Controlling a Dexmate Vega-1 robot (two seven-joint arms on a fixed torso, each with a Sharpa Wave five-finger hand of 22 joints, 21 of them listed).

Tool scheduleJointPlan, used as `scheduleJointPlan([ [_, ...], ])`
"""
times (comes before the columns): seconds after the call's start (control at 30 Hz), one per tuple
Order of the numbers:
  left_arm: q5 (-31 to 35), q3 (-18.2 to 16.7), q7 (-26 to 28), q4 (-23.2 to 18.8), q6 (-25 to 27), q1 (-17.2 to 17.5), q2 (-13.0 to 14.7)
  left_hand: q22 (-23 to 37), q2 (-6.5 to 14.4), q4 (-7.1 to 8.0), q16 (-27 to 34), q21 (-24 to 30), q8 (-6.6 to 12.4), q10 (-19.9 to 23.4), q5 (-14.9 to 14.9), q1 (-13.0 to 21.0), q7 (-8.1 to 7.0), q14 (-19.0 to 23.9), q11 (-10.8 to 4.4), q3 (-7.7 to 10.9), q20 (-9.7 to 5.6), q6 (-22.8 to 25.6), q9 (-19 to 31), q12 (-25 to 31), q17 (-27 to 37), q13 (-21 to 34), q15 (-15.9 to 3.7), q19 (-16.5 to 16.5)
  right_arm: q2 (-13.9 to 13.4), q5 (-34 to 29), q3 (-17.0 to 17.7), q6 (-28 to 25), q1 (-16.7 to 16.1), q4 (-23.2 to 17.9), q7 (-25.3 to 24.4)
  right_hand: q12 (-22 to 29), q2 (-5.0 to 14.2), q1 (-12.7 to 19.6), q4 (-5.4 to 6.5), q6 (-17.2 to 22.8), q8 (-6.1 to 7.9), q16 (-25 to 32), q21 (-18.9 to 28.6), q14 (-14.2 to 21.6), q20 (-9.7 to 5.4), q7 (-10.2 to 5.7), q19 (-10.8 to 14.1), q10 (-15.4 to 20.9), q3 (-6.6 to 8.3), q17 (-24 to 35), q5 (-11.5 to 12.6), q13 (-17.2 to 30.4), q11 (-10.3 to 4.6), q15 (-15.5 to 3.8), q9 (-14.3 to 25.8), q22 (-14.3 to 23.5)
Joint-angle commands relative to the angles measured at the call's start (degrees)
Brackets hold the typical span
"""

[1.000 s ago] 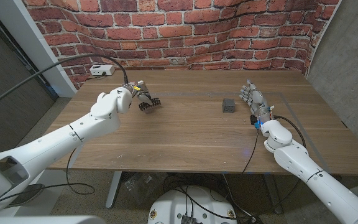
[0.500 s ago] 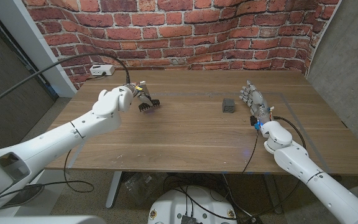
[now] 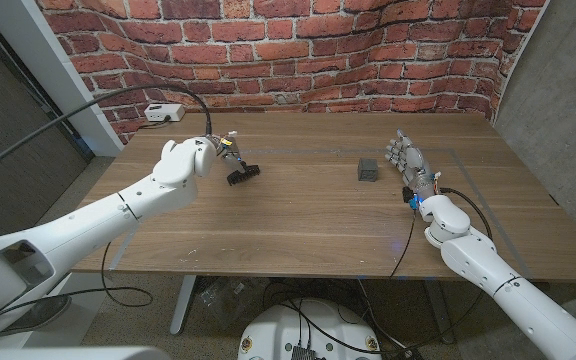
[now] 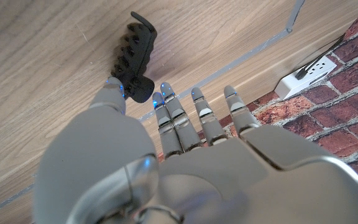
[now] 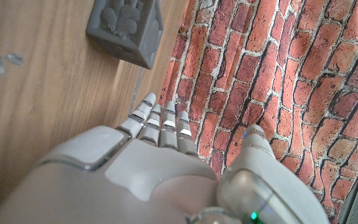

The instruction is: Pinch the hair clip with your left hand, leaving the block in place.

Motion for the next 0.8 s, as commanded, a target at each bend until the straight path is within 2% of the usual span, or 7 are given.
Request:
scheduleJointPlan([
  [0.03, 0.43, -0.07, -1.24, 1.24, -0.4, 0.06, -0.96, 0.15, -0.18, 0.08, 0.05, 0.01, 0.31, -0.36, 0.45, 0.14, 0.6, -0.47, 0.04, -0.26, 0.14, -0.25, 0.09, 0.15, 0.31, 0.11, -6.13, -0.28, -0.08, 0.04, -0.18, -0.59, -0.08, -0.19, -0.21, 0.18, -0.12, 0.57, -0.18, 0.57, 0.08, -0.11, -0.11, 0.47, -0.06, -0.07, 0.74, 0.54, 0.18, 0.17, -0.29, 0.16, -0.02, 0.09, 0.13, 0.12],
  [0.47, -0.9, -2.41, 0.04, -1.48, 0.03, 1.83, 0.33, 0.16, 0.04, 0.76, 0.18, 0.18, 0.28, -2.72, 0.58, -0.93, 0.32, -1.34, 0.7, -0.65, 0.14, -2.0, 0.11, -0.03, 0.36, 0.17, -5.61, -0.75, -0.2, -0.04, -0.05, -0.35, -0.32, -0.43, -0.25, 0.19, -0.12, 0.56, -0.17, 0.69, 0.11, -0.11, -0.3, 0.56, -0.02, -0.11, 0.79, 0.64, 0.15, 0.17, -0.29, 0.16, -0.13, 0.08, 0.13, 0.13],
  [0.8, -2.11, -4.32, 1.57, -3.83, 1.86, 3.55, 1.5, 0.17, 0.29, 1.84, 0.3, 0.21, 0.09, -6.69, 0.75, -2.62, 1.49, -2.6, 2.15, -1.34, 0.15, -5.43, 0.17, 0.0, 0.5, 0.31, -3.62, -1.67, -0.53, 0.08, 0.22, -0.43, -0.73, -0.86, -0.3, 0.17, -0.14, 0.58, -0.19, 0.7, 0.1, -0.11, -0.43, 0.62, 0.02, -0.14, 0.85, 0.63, 0.14, 0.17, -0.29, 0.16, -0.11, 0.11, 0.13, 0.13],
])
